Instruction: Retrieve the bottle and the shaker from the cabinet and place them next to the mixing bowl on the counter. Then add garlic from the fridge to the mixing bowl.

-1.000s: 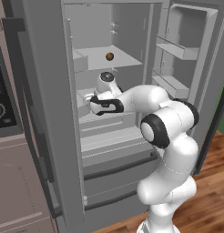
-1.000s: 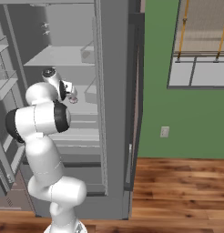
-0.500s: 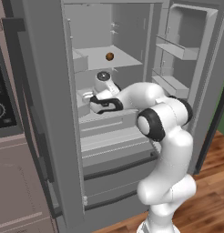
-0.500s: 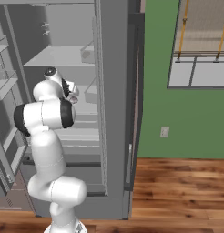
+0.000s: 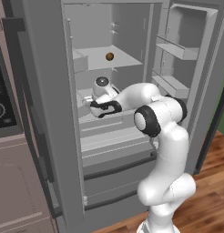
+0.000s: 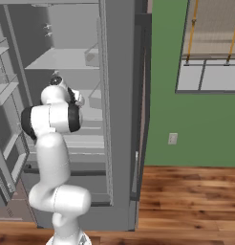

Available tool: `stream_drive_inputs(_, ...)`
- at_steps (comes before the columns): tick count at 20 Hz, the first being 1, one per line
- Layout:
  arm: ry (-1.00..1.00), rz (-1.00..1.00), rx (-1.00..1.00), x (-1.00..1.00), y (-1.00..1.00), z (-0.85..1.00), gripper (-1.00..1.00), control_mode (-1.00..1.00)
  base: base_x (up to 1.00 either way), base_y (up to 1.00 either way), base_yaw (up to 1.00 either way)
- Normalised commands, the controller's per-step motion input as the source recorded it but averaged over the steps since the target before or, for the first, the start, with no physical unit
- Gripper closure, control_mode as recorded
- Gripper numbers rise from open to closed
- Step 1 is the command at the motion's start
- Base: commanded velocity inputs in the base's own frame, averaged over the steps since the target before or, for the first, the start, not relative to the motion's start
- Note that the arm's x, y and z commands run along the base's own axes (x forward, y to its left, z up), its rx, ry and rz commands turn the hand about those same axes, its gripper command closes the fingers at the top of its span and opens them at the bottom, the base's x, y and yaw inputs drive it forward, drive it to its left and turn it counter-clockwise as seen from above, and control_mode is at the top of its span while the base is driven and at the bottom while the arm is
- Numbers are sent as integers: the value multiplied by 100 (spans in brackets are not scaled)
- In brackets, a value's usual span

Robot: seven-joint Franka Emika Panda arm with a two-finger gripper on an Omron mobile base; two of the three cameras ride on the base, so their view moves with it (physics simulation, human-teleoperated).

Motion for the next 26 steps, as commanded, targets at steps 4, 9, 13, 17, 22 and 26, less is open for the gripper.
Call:
stream_drive_inputs(4, 0, 0, 1, 18, 0, 0, -100, -100, 0, 0, 0)
stream_drive_inputs(9, 0, 0, 0, 29, 0, 2, -100, -100, 0, 0, 0)
stream_drive_inputs(13, 0, 0, 0, 53, 3, 0, -100, -100, 0, 0, 0)
stream_drive_inputs(17, 0, 0, 0, 49, 11, 0, -100, -100, 0, 0, 0)
stream_drive_inputs(22, 0, 0, 0, 41, 18, -4, -100, -100, 0, 0, 0)
stream_drive_inputs(26, 0, 0, 0, 28, 23, -21, -100, -100, 0, 0, 0)
